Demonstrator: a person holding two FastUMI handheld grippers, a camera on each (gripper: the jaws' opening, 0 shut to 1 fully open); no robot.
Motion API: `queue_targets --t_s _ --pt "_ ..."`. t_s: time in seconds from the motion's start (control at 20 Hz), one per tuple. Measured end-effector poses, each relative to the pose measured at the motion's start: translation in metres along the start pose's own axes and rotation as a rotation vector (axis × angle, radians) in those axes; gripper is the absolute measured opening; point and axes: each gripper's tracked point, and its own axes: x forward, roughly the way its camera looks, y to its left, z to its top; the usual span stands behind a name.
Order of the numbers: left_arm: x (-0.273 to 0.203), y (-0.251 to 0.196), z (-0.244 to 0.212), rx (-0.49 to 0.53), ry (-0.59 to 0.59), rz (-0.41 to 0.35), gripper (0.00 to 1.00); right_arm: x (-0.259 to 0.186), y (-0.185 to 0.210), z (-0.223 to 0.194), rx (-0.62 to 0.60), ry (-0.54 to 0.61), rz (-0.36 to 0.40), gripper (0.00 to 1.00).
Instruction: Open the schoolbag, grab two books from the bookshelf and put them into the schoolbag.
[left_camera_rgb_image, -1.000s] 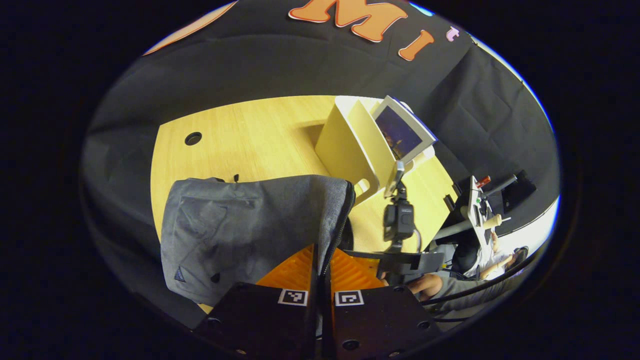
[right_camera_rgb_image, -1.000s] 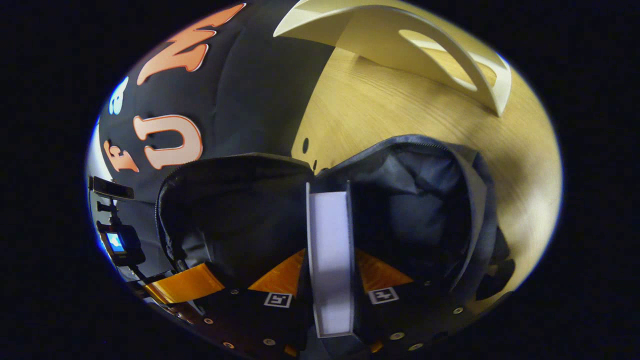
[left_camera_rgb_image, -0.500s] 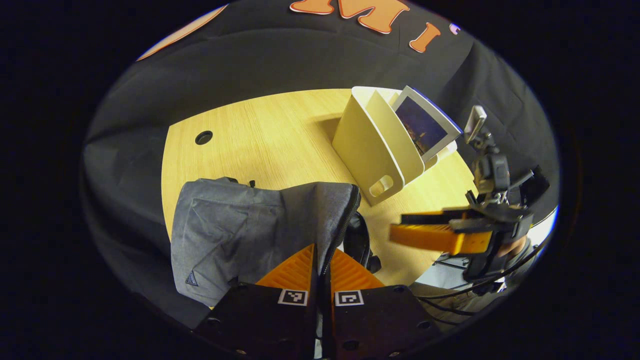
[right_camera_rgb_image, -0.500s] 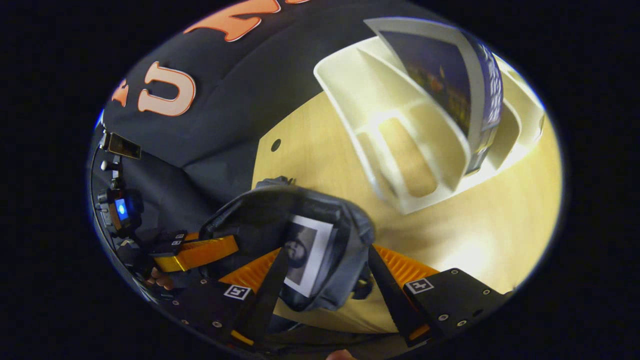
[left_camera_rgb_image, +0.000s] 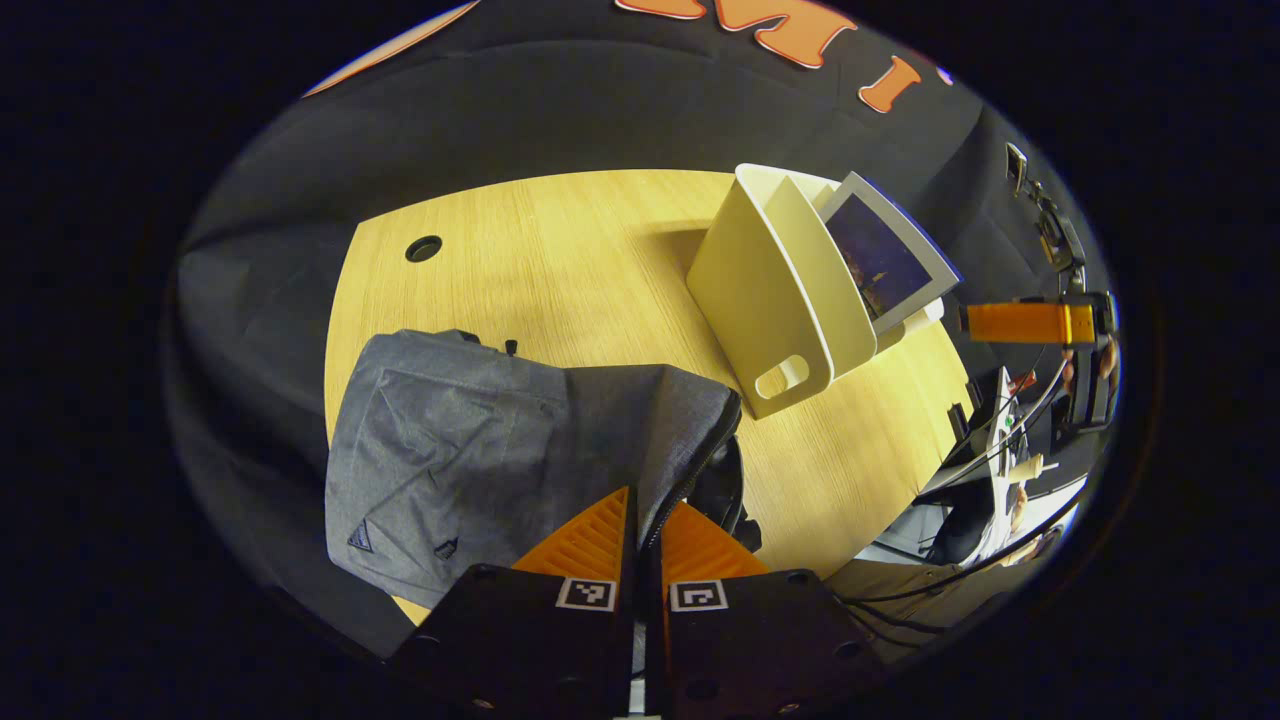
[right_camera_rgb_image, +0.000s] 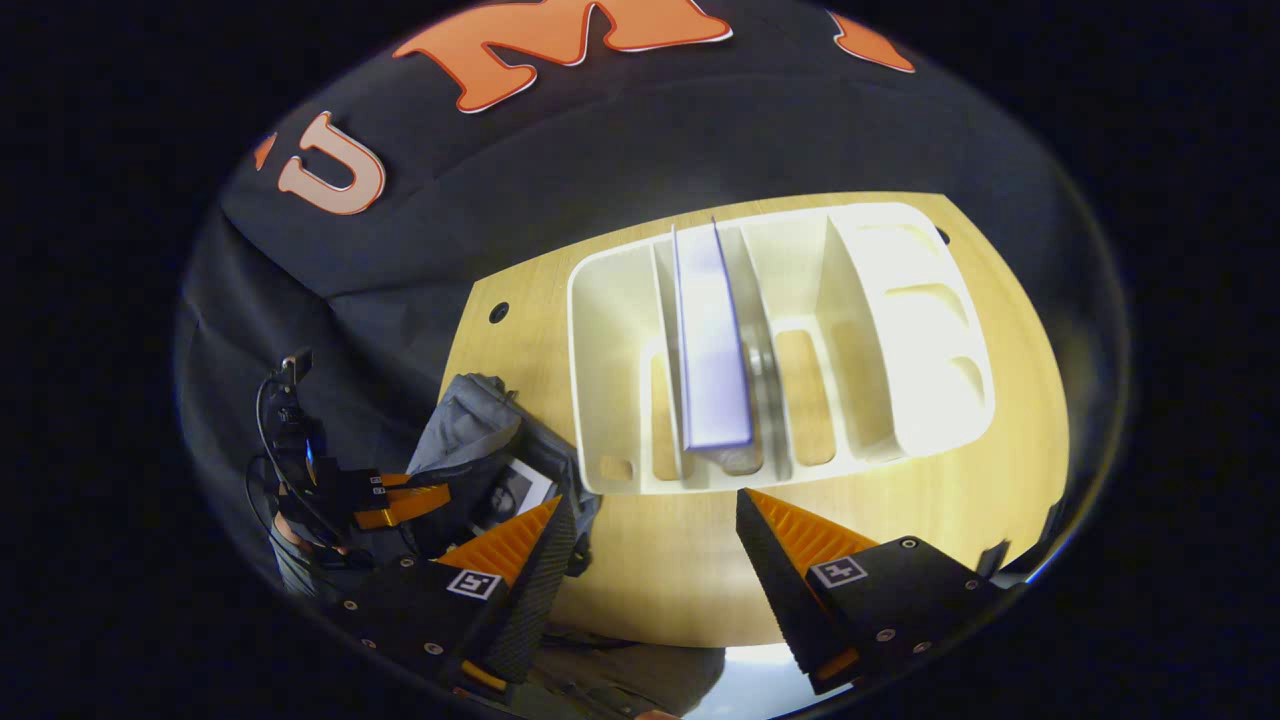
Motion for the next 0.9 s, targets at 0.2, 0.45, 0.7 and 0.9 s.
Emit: queue_targets --t_s 0.2,0.45,0.7,0.9 --pt "0.001 0.001 -0.003 -0.054 -0.007 0.033 0.06 0.010 -0.016 0.040 -0.062 0.017 -0.033 0.96" --pt "-0.004 0.006 -0.007 -0.099 -0.014 0.085 0.06 0.043 -0.016 0.060 -0.082 0.085 -0.014 0.93" --pt "-0.008 0.010 -0.009 -0.113 -0.011 0.131 0.06 0.081 -0.026 0.062 -0.068 0.156 -0.056 0.81" --pt "-0.010 0.009 -0.007 -0.106 -0.016 0.144 0.06 0.094 -0.023 0.059 0.021 0.178 -0.067 0.64"
